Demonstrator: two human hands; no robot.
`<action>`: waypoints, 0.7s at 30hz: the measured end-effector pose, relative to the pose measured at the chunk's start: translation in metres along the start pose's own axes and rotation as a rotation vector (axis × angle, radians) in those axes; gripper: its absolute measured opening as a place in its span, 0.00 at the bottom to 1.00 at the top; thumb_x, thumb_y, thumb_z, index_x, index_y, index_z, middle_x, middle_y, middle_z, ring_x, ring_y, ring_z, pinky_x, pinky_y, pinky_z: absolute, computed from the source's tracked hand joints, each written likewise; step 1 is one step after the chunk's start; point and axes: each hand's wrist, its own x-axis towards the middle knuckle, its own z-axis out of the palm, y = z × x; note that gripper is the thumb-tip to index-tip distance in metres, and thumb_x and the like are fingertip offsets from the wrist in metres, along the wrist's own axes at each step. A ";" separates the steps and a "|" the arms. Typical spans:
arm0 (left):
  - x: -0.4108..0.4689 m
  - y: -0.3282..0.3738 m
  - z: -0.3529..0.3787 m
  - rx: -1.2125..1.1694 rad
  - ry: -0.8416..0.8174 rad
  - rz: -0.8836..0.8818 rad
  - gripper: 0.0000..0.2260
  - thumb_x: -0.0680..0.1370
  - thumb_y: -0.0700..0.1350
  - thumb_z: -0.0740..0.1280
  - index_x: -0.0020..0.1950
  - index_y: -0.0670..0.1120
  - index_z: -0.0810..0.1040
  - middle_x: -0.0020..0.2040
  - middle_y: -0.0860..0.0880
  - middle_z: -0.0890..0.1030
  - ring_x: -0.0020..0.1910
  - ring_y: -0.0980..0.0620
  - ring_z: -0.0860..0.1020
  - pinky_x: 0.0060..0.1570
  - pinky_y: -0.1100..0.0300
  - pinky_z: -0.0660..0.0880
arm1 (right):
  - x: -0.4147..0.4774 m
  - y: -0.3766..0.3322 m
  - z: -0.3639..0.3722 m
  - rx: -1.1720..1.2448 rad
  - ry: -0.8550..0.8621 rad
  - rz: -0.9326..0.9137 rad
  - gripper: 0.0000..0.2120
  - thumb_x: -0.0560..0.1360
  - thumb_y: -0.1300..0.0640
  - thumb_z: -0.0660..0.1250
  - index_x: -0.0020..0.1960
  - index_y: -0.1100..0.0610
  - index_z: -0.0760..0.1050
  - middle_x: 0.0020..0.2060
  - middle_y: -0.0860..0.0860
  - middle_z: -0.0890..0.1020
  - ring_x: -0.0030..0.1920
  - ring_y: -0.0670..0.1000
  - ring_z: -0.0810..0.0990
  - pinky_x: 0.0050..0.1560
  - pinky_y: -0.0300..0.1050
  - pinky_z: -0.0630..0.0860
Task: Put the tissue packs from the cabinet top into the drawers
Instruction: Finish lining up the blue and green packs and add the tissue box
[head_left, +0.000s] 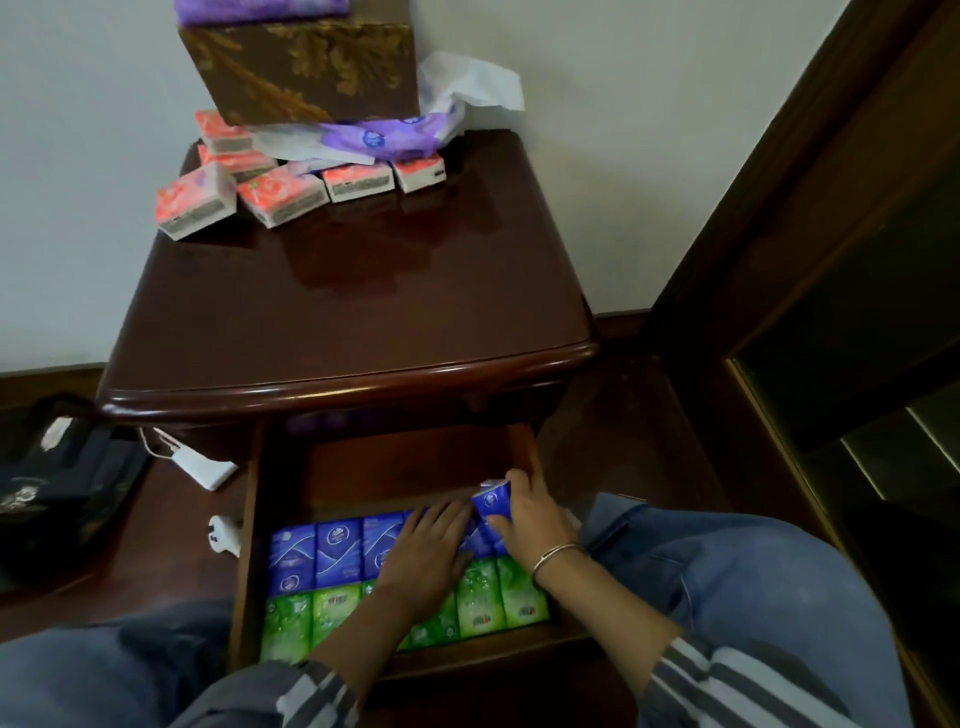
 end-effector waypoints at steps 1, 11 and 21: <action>0.000 -0.003 0.006 -0.037 -0.003 -0.015 0.28 0.81 0.58 0.53 0.78 0.48 0.54 0.79 0.50 0.57 0.77 0.51 0.54 0.75 0.50 0.48 | 0.003 -0.001 0.007 -0.067 -0.024 0.017 0.26 0.76 0.53 0.65 0.69 0.58 0.60 0.65 0.58 0.67 0.62 0.59 0.72 0.60 0.48 0.69; 0.005 -0.003 0.007 -0.195 0.027 -0.089 0.32 0.78 0.60 0.58 0.78 0.52 0.51 0.77 0.52 0.60 0.75 0.53 0.57 0.74 0.52 0.49 | 0.027 0.003 0.022 -0.065 -0.249 0.182 0.23 0.78 0.61 0.55 0.70 0.66 0.54 0.64 0.65 0.71 0.62 0.62 0.73 0.60 0.49 0.71; 0.047 -0.001 -0.029 -0.271 -0.222 -0.016 0.31 0.74 0.63 0.64 0.75 0.59 0.59 0.73 0.53 0.67 0.70 0.47 0.63 0.61 0.47 0.57 | 0.007 0.006 0.029 -0.200 -0.143 0.103 0.31 0.79 0.62 0.55 0.76 0.62 0.41 0.72 0.61 0.63 0.67 0.57 0.71 0.63 0.46 0.69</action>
